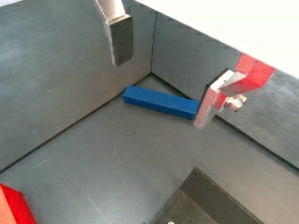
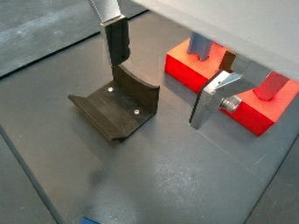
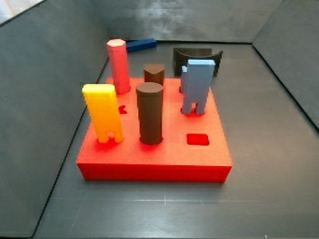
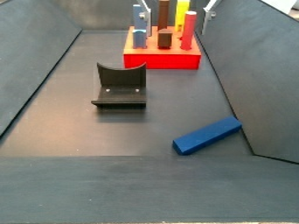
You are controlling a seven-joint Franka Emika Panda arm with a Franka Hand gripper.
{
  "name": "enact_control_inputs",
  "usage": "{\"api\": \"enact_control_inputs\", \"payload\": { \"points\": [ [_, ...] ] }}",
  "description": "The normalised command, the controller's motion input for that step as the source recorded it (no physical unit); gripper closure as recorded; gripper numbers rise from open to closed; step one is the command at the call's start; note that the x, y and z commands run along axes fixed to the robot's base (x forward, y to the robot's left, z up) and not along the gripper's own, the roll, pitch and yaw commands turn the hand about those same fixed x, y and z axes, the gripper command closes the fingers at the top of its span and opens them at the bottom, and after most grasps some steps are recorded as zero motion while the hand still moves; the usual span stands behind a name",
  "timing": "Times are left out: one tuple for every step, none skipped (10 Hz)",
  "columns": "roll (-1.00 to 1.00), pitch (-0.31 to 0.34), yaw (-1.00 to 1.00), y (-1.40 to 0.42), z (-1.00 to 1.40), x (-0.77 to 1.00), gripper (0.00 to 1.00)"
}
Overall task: Pick up the rectangle object. Move up. Place the rectangle object on the fixture. Regrasp the rectangle object. Move to above the board. Insert the rectangle object.
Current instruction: Pick up the rectangle object.
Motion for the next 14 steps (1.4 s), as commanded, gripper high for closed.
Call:
{"api": "enact_control_inputs", "payload": {
  "points": [
    [0.00, 0.100, -0.42, 0.48, -0.37, 0.12, 0.00],
    [0.00, 0.054, -0.86, 0.17, -0.58, 0.10, 0.00],
    [0.00, 0.011, -0.88, 0.17, -0.66, 0.00, 0.00],
    [0.00, 0.000, -0.79, 0.25, -0.76, -0.09, 0.00],
    [0.00, -0.021, -0.59, 0.41, -1.00, -0.40, 0.00],
    [0.00, -0.019, -0.33, 0.60, -1.00, -0.66, 0.00],
    [-0.02, -0.106, 0.00, 0.88, -1.00, -0.77, 0.00],
    [-0.07, -0.144, 0.00, 0.89, -0.91, -0.75, 0.00],
    [-0.22, -0.301, -0.39, 0.30, -0.44, -0.24, 0.00],
    [-0.21, -0.331, -0.84, 0.00, -0.36, 0.00, 0.00],
    [-0.21, -0.331, -0.84, 0.00, -0.35, 0.00, 0.00],
    [-0.29, -0.313, -0.79, 0.00, -0.29, 0.00, 0.00],
    [-0.41, -0.261, -0.63, 0.00, -0.23, 0.00, 0.00],
    [-0.46, -0.260, -0.58, 0.00, -0.16, 0.00, 0.00]
  ]
}}
